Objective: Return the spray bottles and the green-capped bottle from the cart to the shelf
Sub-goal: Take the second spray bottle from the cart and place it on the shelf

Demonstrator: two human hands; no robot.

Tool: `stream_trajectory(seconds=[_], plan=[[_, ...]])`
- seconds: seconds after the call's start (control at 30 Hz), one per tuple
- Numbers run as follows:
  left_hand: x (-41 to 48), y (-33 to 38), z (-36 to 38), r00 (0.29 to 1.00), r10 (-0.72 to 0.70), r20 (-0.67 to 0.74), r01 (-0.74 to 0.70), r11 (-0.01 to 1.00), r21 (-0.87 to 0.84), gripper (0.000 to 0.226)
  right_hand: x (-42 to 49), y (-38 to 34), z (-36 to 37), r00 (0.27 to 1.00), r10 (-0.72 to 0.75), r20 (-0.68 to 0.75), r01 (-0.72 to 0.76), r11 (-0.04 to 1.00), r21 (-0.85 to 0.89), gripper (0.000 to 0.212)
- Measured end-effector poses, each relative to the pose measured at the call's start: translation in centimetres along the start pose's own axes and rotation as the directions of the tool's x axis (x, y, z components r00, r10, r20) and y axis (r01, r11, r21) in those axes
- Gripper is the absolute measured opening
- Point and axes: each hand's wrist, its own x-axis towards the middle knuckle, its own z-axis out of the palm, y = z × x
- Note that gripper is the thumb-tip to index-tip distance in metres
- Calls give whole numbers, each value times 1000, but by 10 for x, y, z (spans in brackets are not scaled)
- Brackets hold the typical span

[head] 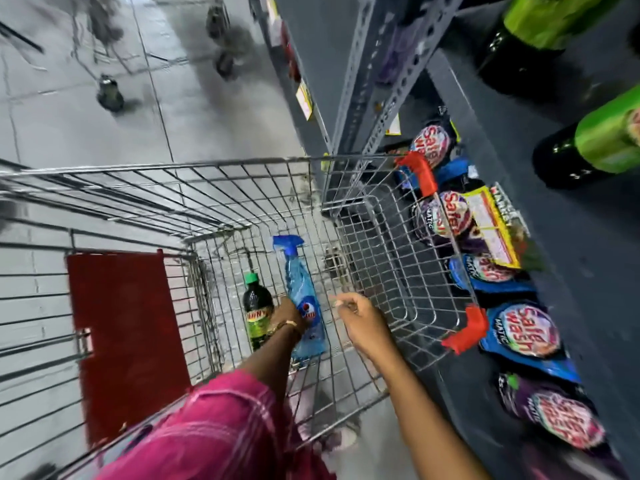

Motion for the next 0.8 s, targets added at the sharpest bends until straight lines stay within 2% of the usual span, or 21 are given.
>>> stream_trajectory(seconds=[0.17,0.27,0.33,0.43,0.53,0.6,0.7,0.77,0.8], plan=[[0,13,-9,990,-58,128,67,995,-67,62,-18,-7,-15,998,-49,-47,51,998,44,25],[-3,20,-14,989,-42,140,52,997,-63,63,-32,-8,-24,995,-80,-65,85,993,86,22],[-19,23,-20,993,-6,115,13,998,-57,60,-48,-9,-33,990,-119,-74,128,984,120,22],[-51,28,-30,991,107,84,-89,977,-194,53,-72,-7,-45,974,-180,-139,202,965,165,21],[-99,41,-47,962,271,18,-250,911,-329,78,-98,-3,-52,939,-236,-250,297,924,241,15],[-140,58,-61,928,373,12,-338,852,-401,81,-117,-1,-58,916,-267,-298,352,892,283,22],[-206,90,-75,812,584,18,-521,738,-428,58,-152,2,-71,872,-298,-389,438,830,345,36],[-242,111,-80,721,693,10,-612,644,-460,53,-170,7,-82,803,-299,-515,507,796,329,41],[-258,122,-79,665,747,7,-660,592,-462,52,-183,10,-91,746,-299,-595,546,786,290,42]])
